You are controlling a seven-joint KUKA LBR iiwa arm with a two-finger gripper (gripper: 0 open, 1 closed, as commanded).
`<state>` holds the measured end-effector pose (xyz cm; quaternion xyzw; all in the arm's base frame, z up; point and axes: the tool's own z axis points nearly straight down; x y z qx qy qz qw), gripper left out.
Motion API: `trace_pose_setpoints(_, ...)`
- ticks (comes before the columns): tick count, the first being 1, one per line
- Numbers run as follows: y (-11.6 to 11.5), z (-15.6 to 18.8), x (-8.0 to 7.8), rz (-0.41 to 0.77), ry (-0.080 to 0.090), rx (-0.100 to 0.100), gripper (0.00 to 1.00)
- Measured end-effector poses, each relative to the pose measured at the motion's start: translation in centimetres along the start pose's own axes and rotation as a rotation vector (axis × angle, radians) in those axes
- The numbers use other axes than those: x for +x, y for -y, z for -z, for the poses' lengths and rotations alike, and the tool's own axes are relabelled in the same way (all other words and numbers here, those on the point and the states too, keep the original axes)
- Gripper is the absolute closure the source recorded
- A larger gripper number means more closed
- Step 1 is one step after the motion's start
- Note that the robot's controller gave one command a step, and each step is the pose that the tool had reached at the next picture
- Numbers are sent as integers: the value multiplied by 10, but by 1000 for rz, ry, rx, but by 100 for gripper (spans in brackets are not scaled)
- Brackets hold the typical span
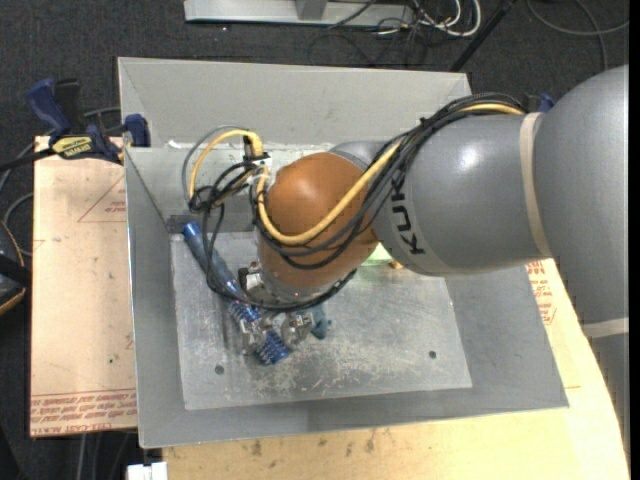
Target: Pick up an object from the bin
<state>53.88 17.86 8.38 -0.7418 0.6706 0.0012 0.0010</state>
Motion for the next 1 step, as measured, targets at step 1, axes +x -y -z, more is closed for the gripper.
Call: trace_pose_setpoints(1, 7, 121, 0, 13, 0, 7, 100)
